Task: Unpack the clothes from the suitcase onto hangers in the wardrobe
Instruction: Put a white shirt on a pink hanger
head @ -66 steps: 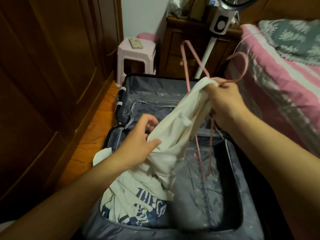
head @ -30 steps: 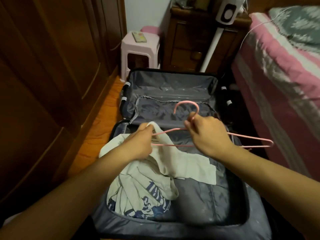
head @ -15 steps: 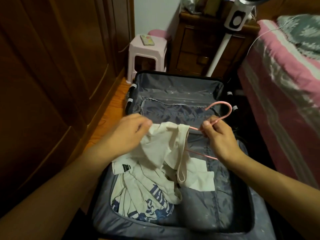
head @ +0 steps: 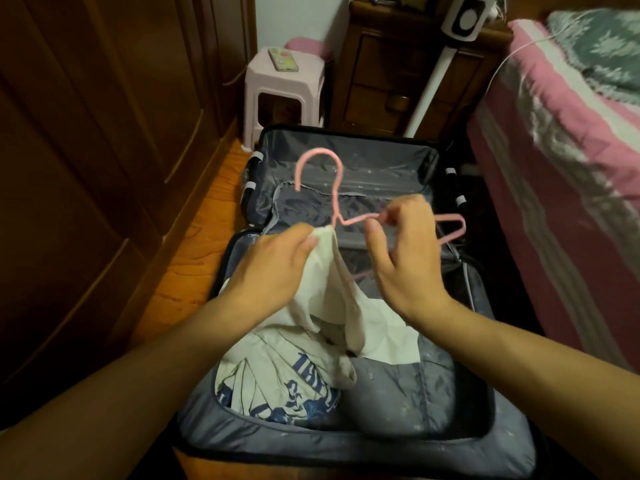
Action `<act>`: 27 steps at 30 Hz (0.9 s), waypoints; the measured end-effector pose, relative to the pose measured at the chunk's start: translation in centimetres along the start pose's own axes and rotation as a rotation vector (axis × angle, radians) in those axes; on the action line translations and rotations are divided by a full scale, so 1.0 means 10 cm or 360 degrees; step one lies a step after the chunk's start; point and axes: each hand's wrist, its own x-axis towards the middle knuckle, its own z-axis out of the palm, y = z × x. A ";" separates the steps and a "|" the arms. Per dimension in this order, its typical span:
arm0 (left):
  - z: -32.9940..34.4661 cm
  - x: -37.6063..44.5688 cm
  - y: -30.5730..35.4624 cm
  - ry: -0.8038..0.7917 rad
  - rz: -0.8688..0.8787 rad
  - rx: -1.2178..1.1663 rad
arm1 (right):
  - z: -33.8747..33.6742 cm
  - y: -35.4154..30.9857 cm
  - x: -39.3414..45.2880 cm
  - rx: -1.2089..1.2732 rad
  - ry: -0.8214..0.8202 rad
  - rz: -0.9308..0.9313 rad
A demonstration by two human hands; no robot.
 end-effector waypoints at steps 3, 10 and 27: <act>-0.12 0.01 0.02 0.0125 -0.0107 -0.0228 | 0.20 0.16 -0.27 -0.0103 -0.0574 0.0168; -0.42 0.00 0.20 0.0038 -0.0112 -0.0670 | 0.38 0.48 -0.46 -0.0604 -0.1372 0.0060; -0.68 -0.08 -0.05 -0.0138 0.0002 -0.0734 | -0.60 1.47 -0.03 -0.0436 -0.1072 0.0097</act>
